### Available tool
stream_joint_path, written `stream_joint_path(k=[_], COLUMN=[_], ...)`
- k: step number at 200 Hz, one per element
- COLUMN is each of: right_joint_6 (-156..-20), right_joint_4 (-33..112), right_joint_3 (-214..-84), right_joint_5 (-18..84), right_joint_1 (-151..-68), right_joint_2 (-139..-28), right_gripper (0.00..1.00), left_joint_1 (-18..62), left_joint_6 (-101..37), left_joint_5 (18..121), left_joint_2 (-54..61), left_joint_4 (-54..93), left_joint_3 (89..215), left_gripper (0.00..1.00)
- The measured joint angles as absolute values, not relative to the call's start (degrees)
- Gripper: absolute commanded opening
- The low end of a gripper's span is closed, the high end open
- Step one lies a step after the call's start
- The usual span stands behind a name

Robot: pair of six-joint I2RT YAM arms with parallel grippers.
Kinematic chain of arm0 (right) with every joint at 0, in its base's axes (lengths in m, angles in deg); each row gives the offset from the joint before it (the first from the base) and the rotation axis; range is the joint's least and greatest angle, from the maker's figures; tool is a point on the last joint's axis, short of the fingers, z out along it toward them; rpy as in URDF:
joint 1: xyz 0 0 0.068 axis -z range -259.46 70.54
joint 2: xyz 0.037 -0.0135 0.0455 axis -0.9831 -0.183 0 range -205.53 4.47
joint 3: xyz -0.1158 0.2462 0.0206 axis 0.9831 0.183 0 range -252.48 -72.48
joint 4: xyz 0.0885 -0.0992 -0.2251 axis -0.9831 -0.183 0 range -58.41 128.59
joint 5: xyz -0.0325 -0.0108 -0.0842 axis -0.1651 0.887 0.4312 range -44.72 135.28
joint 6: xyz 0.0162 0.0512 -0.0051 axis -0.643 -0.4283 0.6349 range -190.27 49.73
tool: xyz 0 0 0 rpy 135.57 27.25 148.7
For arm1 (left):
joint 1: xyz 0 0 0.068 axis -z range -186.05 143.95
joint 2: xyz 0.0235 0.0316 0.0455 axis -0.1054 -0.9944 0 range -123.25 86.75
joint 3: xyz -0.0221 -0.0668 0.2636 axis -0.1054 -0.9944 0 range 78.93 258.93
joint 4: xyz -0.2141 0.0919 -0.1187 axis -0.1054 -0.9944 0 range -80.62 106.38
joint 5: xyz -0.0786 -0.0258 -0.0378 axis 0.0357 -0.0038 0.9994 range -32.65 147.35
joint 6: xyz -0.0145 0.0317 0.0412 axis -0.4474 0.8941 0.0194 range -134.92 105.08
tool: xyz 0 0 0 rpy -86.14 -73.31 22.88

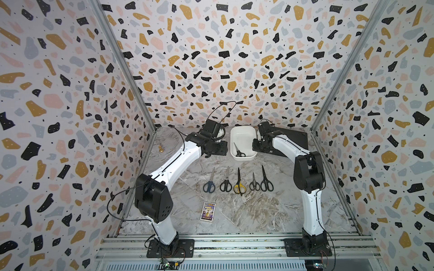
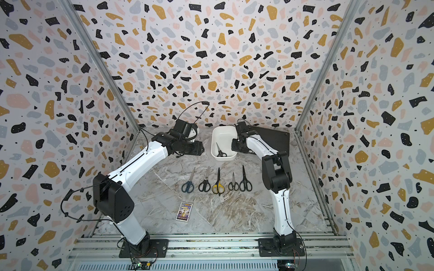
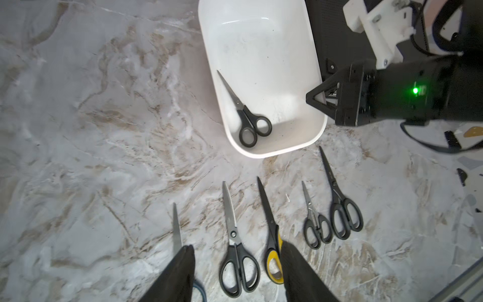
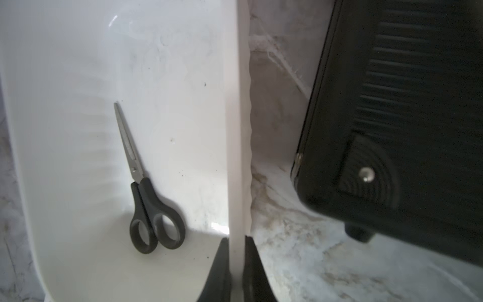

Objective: Take the scissors out of the storage box
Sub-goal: Pick up the storage box at the center of the board, then pick up the scissors from the storage box.

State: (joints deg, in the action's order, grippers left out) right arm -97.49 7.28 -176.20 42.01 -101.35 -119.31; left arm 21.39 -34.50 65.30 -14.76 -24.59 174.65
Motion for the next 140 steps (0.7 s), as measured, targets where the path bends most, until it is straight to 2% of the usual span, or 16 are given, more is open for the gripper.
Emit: stream_joint_path(k=[60, 140], right_joint_6=[-97.5, -98.2], right_joint_4=[21.9, 27.0], right_joint_3=[-163.0, -161.5], right_joint_5=[50.8, 56.3], right_joint_1=[-110.9, -113.8], right_joint_2=[-106.9, -105.7], right_gripper=[0.0, 0.0], left_joint_1=[21.4, 21.4], left_joint_6=[-40.2, -44.1], left_joint_5=[68.4, 65.0], left_joint_2=[-23.5, -27.4], left_joint_4=[-23.8, -25.2], left_joint_3=[181.9, 181.9], left_gripper=[0.52, 0.5])
